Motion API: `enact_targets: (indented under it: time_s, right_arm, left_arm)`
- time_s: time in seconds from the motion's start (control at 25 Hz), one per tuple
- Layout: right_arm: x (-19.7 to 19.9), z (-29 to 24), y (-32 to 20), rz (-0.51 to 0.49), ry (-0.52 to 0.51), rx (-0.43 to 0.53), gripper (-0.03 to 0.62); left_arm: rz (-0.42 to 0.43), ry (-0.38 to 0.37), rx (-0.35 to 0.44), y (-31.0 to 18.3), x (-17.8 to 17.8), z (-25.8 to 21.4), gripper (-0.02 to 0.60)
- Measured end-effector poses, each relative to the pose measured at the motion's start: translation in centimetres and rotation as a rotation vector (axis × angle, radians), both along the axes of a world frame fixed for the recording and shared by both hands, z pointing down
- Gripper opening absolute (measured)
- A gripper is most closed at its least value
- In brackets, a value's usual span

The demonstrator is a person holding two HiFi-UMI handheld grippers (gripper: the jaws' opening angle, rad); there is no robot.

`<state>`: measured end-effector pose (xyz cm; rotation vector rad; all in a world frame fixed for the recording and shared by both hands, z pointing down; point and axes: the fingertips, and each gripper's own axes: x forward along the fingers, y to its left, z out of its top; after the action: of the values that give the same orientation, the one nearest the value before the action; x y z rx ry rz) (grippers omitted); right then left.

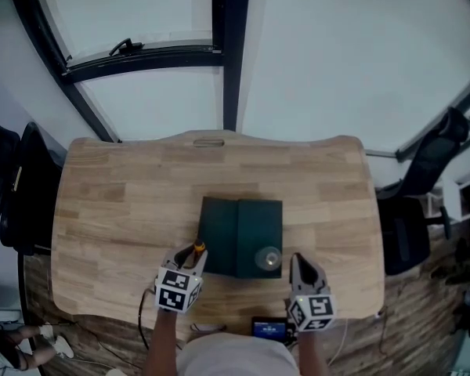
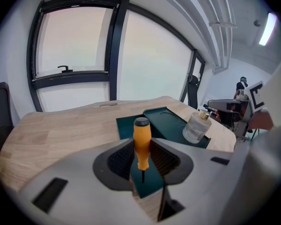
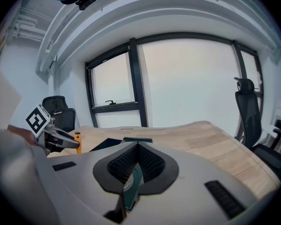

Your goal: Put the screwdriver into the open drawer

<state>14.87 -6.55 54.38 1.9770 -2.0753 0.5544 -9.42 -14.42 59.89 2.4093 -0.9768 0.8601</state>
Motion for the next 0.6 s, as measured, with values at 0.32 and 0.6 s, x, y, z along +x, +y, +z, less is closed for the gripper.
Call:
enact_targets:
  time_s: [0.32,0.6]
  right_arm:
    - [0.1,1.4,-0.4,-0.003,-0.007,-0.025,-0.003]
    - [0.4,2.6,-0.9,0.000,-0.006,-0.060,-0.003]
  left_arm:
    - [0.022,-0.005,-0.019,-0.7,0.9,0.7,0.110]
    - [0.057,-0.037,-0.029,-1.4,1.8,2.1,0.110]
